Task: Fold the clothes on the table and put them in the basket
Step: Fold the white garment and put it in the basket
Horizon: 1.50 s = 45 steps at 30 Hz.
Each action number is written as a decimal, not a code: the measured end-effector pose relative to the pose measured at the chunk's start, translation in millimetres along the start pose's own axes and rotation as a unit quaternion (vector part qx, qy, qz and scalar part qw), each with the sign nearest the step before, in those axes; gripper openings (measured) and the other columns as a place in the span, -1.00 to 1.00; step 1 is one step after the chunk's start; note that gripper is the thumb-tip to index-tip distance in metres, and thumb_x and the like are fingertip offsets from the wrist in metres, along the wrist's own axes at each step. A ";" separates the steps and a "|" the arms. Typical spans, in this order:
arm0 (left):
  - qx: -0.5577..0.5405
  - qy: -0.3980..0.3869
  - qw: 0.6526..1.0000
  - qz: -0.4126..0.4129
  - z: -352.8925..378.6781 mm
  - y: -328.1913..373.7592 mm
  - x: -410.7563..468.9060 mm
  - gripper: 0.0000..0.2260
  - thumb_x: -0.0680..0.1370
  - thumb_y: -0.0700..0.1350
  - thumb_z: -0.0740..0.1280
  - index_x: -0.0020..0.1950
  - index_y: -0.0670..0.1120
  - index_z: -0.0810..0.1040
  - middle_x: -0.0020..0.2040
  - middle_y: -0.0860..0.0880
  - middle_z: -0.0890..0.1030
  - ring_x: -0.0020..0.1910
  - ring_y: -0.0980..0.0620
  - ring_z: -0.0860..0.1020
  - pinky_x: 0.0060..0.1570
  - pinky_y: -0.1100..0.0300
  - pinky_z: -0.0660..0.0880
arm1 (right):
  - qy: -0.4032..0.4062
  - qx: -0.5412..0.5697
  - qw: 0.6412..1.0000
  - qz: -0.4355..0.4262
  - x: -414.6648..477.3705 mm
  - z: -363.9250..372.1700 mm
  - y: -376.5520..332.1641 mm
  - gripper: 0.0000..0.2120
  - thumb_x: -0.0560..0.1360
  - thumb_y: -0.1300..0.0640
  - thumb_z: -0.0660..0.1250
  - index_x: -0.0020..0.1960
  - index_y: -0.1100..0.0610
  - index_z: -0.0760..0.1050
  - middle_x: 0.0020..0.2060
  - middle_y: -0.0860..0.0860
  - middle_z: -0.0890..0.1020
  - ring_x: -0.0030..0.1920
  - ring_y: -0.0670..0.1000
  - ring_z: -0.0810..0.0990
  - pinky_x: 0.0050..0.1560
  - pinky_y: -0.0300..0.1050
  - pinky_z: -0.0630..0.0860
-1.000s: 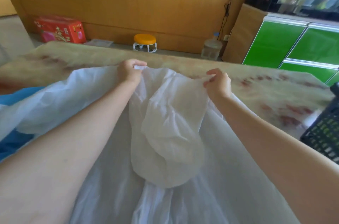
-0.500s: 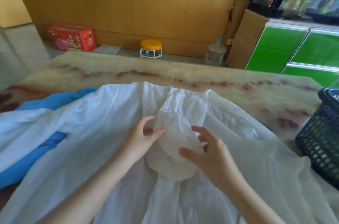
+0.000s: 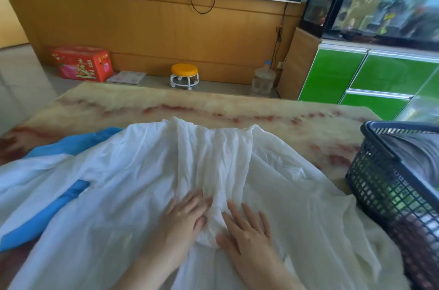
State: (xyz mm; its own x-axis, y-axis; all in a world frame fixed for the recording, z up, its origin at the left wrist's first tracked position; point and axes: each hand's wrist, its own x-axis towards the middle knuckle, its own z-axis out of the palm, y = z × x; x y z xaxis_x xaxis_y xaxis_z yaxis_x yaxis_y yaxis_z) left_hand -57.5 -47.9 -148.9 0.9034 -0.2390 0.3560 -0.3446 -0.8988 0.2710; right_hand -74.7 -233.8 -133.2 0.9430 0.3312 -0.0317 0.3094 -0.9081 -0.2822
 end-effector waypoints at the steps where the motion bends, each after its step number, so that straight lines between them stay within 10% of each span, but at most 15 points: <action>1: 0.022 -0.039 0.999 0.000 -0.5 -1.7 -1.2 -0.68 0.54 0.05 0.06 0.15 0.09 0.53 0.10 0.05 0.65 0.20 0.06 0.52 0.22 0.05 0.23 | -0.019 0.012 1.000 -0.005 2.2 -8.7 -2.4 -0.38 0.54 -0.34 -0.30 0.30 -0.23 0.40 0.35 -0.30 0.36 0.36 -0.14 0.40 0.34 -0.16 -0.02; 4: 0.029 -0.111 0.992 -0.052 -14.9 6.6 12.1 -0.65 0.45 0.02 0.11 0.07 0.10 0.64 0.19 0.04 0.60 0.19 0.06 0.57 0.28 -0.08 0.30 | -0.031 0.104 0.994 -0.005 11.2 -29.5 22.5 -0.40 0.48 -0.41 -0.11 0.37 -0.22 0.37 0.45 -0.23 0.21 0.49 -0.13 0.06 0.37 -0.22 -0.08; 8: -0.024 -0.041 0.996 -0.081 -28.9 26.6 39.2 -0.70 0.42 -0.23 0.32 0.07 0.05 0.66 0.24 -0.09 0.57 0.15 -0.12 0.59 0.14 0.00 0.48 | 0.132 0.162 0.975 0.079 18.3 -79.6 73.2 -0.74 0.55 0.14 0.29 0.23 0.08 0.56 0.23 0.02 0.56 0.27 0.06 0.47 0.13 -0.21 0.32; 10: -0.045 -0.027 0.997 -0.051 -28.0 38.5 47.5 -0.61 0.26 -0.32 0.26 -0.07 0.01 0.70 0.06 -0.10 0.66 0.04 -0.15 0.64 -0.01 -0.11 0.53 | 0.121 0.192 0.960 0.166 33.3 -99.2 102.3 -0.71 0.55 0.13 0.31 0.27 0.10 0.52 0.19 0.07 0.59 0.10 0.08 0.55 -0.03 -0.18 0.36; 12: -0.083 -0.030 0.996 0.004 -27.9 62.4 61.9 -0.52 0.35 -0.34 0.14 0.09 0.00 0.66 0.18 -0.04 0.61 0.26 -0.09 0.52 0.25 -0.10 0.36 | 0.095 0.173 0.952 0.236 56.1 -107.0 135.3 -0.63 0.54 0.05 0.32 0.31 0.11 0.46 0.18 0.11 0.57 0.02 0.10 0.56 -0.10 -0.12 0.42; 19: -0.092 -0.201 0.975 0.006 7.7 113.4 119.7 -0.58 0.66 0.01 0.07 0.52 0.08 0.16 0.55 0.03 0.10 0.54 0.03 -0.01 0.48 -0.02 -0.04 | 0.068 0.142 0.939 0.305 111.5 -89.3 197.7 -0.59 0.44 -0.08 0.43 0.11 0.19 0.48 0.05 0.13 0.56 0.03 0.17 0.55 0.07 -0.01 0.50; 25: -0.049 -0.332 0.941 0.031 47.2 126.9 118.6 -0.42 0.61 0.21 0.05 0.55 0.15 -0.14 0.56 0.00 -0.21 0.53 0.02 -0.22 0.44 -0.20 -0.20 | 0.122 0.171 0.928 0.309 112.6 -91.7 200.2 -0.70 0.48 0.09 0.39 -0.38 0.11 0.41 -0.44 0.02 0.46 -0.37 0.04 0.43 -0.38 -0.13 0.26; 30: -0.015 -0.315 0.949 0.027 58.6 124.8 118.1 -0.43 0.62 0.20 0.01 0.56 0.12 -0.13 0.56 0.00 -0.20 0.53 0.01 -0.23 0.43 -0.20 -0.26 | 0.260 0.078 0.915 0.298 134.1 -127.7 200.1 -0.87 0.51 0.14 0.32 -0.20 0.13 0.53 -0.24 0.12 0.63 -0.21 0.13 0.59 -0.25 -0.16 0.36; 34: -0.007 -0.318 0.948 0.018 64.7 130.8 122.9 -0.44 0.59 0.27 0.00 0.53 0.21 -0.13 0.56 -0.02 -0.23 0.52 -0.04 -0.27 0.40 -0.29 -0.28 | 0.100 -0.049 0.945 0.307 150.1 -120.8 204.3 -0.79 0.52 0.08 0.31 0.10 0.15 0.54 0.00 0.12 0.60 0.04 0.18 0.58 -0.01 -0.10 0.47; 40: -0.047 -0.282 0.957 0.051 55.9 147.7 117.8 -0.47 0.61 0.22 0.00 0.53 0.22 -0.12 0.56 0.00 -0.24 0.51 0.02 -0.30 0.39 -0.29 -0.30 | 0.063 0.005 0.966 0.250 117.3 -106.3 199.1 -0.54 0.53 0.14 0.29 0.41 0.07 0.33 0.33 0.12 0.43 0.28 0.17 0.44 0.17 -0.05 0.42; 45: -0.092 -0.279 0.952 0.082 47.6 163.8 111.1 -0.59 0.66 0.09 -0.06 0.53 0.19 0.05 0.57 0.04 -0.04 0.54 0.03 -0.15 0.46 -0.15 -0.21 | 0.184 0.131 0.959 0.170 23.9 -113.8 155.8 -0.64 0.56 0.21 0.27 0.34 0.06 0.44 0.37 -0.03 0.42 0.35 0.02 0.39 0.29 -0.11 0.33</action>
State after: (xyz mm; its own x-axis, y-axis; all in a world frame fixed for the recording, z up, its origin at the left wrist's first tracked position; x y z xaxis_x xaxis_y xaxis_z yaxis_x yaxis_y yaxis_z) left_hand -1.4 -239.1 -107.5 0.8105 -0.5754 -0.1096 -0.4855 -0.7647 0.4236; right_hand 9.9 -396.6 -68.8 0.9784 -0.1289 0.1614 -0.0196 -0.8357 -0.5488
